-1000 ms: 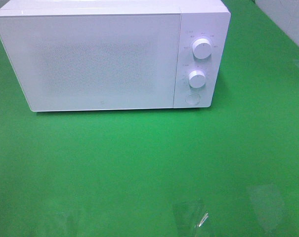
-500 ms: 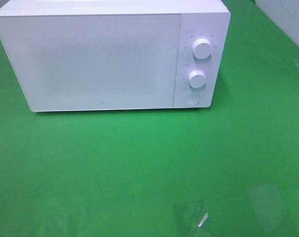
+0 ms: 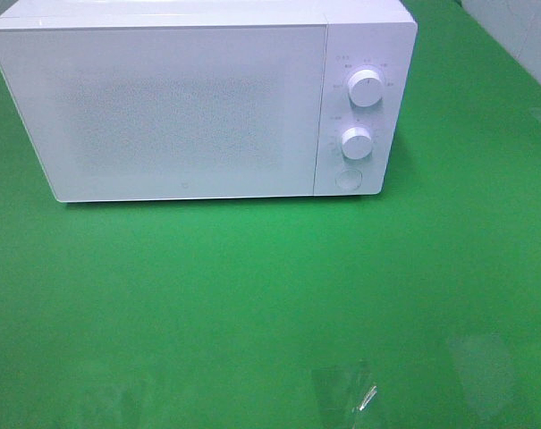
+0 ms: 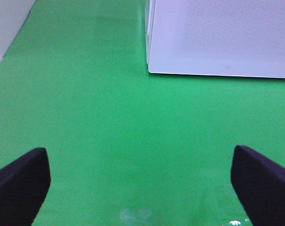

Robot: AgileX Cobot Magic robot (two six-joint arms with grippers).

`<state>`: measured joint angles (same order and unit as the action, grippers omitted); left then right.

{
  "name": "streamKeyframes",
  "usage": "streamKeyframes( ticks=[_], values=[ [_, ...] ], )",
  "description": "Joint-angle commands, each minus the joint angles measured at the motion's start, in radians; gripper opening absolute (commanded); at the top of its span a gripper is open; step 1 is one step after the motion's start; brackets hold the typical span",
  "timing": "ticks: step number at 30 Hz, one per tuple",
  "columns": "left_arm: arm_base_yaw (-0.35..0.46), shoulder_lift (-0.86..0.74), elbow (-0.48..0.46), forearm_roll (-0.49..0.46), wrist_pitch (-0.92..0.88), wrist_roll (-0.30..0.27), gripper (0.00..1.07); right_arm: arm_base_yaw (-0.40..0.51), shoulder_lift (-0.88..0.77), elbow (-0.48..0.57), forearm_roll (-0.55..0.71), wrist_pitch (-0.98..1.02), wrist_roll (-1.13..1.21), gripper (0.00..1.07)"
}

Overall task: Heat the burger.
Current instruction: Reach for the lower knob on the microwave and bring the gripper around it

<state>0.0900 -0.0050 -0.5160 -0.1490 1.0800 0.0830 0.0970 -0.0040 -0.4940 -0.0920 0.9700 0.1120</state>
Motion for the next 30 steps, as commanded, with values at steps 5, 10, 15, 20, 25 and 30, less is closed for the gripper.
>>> streamKeyframes(
  ticks=[5, 10, 15, 20, 25, 30],
  values=[
    [0.002, -0.022, -0.001, -0.004, -0.013, -0.001, 0.98, -0.003, -0.027, 0.001, -0.006, -0.007, -0.01, 0.75],
    [0.002, -0.022, -0.001, -0.004, -0.013, -0.001, 0.98, -0.003, -0.027, 0.001, -0.006, -0.007, -0.01, 0.75],
    [0.002, -0.022, -0.001, -0.004, -0.013, -0.001, 0.98, -0.003, -0.027, 0.001, -0.006, -0.007, -0.01, 0.75],
    [0.002, -0.022, -0.001, -0.004, -0.013, -0.001, 0.98, -0.003, -0.027, 0.001, -0.002, -0.007, -0.01, 0.75],
    [0.002, -0.022, -0.001, -0.004, -0.013, -0.001, 0.98, -0.003, -0.027, 0.001, -0.002, -0.007, -0.01, 0.75],
    [0.002, -0.022, -0.001, -0.004, -0.013, -0.001, 0.98, -0.003, -0.027, 0.001, -0.004, -0.007, -0.006, 0.75]
  ],
)
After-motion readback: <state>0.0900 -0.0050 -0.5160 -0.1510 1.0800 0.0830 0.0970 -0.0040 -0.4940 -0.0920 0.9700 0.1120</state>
